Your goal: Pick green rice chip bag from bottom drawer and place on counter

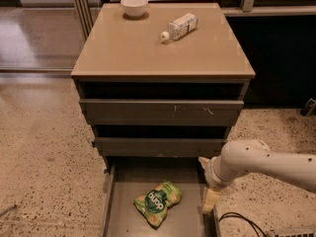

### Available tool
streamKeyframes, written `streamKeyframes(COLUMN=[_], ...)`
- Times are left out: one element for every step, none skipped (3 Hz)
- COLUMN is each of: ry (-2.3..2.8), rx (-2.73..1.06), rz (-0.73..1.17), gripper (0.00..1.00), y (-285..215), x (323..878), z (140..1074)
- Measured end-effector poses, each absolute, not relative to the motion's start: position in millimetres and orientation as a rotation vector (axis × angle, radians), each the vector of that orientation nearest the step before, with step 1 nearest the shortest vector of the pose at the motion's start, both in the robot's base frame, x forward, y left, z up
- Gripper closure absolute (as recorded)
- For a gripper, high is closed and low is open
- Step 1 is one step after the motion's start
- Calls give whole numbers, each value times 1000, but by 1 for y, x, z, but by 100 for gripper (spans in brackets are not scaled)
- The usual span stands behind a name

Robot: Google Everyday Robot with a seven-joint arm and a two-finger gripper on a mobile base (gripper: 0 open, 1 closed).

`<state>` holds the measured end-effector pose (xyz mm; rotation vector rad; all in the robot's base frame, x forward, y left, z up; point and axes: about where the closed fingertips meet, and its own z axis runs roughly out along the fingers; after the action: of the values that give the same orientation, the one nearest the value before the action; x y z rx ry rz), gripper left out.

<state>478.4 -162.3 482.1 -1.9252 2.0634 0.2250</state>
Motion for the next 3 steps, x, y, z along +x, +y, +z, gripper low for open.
streamKeyframes(ry=[2034,2000,1999], rx=[-1881,-1863,-1864], rz=[263,373,375], gripper=[0,0,0], y=[-141,-91,-91], x=[492,509,509], z=[430,351,350])
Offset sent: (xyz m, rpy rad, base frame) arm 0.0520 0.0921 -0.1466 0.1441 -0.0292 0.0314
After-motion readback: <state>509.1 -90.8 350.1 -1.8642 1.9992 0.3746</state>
